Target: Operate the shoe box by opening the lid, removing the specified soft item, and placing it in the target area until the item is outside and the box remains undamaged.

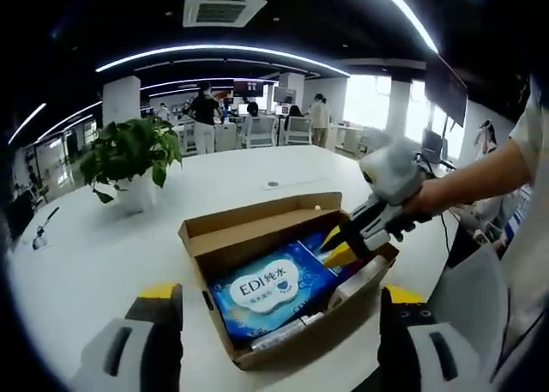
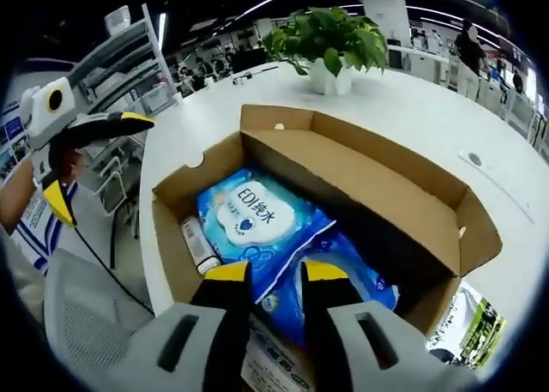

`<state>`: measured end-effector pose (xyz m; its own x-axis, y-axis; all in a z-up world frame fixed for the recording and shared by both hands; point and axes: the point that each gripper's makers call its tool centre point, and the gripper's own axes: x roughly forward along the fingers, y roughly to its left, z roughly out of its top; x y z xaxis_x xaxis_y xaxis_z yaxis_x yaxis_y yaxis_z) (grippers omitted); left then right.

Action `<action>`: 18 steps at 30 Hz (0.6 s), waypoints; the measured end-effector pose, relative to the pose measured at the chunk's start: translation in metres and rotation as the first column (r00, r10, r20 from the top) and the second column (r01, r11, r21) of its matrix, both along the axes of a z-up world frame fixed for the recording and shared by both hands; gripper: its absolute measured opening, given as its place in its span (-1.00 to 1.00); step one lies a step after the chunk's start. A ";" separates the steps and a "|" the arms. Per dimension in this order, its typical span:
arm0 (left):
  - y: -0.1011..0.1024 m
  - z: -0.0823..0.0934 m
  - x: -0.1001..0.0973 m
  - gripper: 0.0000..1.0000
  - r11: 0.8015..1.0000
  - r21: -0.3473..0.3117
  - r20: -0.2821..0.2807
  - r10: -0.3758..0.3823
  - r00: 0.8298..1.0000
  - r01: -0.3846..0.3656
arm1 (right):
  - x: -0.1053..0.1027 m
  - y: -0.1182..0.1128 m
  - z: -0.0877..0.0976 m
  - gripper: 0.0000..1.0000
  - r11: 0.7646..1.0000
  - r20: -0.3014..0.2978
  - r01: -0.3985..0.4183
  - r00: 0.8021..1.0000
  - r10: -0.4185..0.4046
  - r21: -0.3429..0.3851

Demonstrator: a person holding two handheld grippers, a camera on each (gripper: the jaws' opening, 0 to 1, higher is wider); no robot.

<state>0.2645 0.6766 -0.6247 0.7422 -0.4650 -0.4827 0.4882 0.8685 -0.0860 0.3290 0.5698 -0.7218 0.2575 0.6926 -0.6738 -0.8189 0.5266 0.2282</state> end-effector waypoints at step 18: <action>0.001 -0.006 -0.003 0.98 1.000 -0.018 -0.012 0.021 1.000 -0.022 | 0.015 0.013 -0.015 -0.87 0.999 0.000 0.006 1.000 -0.006 -0.044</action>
<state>0.2617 0.6771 -0.6311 0.7462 -0.4578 -0.4833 0.4682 0.8770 -0.1079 0.3440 0.5827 -0.7369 0.2619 0.6606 -0.7036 -0.8158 0.5411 0.2044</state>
